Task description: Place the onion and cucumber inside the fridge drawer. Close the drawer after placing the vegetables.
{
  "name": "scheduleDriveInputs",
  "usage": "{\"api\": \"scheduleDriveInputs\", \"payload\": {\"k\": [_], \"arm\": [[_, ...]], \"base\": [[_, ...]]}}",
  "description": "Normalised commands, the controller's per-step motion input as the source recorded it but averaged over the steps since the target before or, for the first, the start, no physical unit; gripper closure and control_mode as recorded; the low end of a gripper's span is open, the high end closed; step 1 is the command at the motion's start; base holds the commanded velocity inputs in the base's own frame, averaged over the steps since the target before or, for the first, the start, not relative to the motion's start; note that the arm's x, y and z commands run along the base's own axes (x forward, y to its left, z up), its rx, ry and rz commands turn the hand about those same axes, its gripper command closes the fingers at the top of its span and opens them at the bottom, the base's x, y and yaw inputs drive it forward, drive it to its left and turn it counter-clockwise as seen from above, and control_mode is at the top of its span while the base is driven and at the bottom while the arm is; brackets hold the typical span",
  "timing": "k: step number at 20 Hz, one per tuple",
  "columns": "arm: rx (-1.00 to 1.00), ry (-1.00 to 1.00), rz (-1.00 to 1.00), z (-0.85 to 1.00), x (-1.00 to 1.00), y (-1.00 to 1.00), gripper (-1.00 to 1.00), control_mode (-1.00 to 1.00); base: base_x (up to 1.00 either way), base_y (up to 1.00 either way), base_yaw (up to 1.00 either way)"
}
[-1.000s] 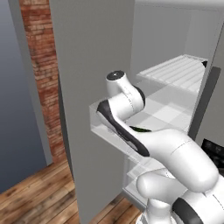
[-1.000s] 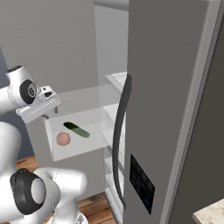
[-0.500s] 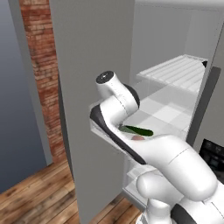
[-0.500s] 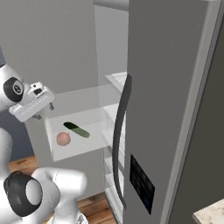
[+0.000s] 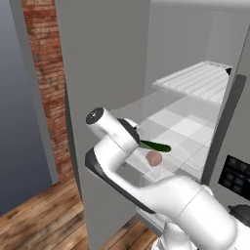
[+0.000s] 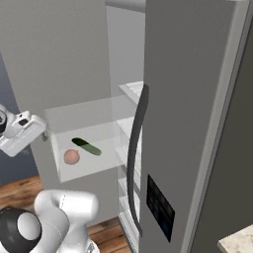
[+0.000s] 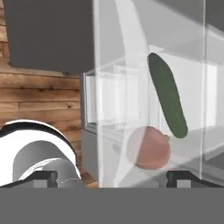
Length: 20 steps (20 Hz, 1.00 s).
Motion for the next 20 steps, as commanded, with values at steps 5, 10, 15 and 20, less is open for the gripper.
{"api": "scheduleDriveInputs", "payload": {"k": [5, 10, 15, 20], "arm": [[-0.06, 0.00, -0.02, -0.78, 0.15, 0.11, -1.00, -1.00], [0.00, 0.00, -0.01, -0.40, 0.66, -0.19, -1.00, -1.00], [0.00, 0.00, 0.00, 0.00, 0.83, -0.44, -1.00, -1.00], [0.00, -0.02, 0.00, -0.03, 0.69, -0.70, -1.00, -1.00]], "base": [[0.00, 0.00, 0.00], [0.00, 0.00, 0.00], [0.00, 0.00, 0.00], [0.00, 0.00, 0.00]]}}
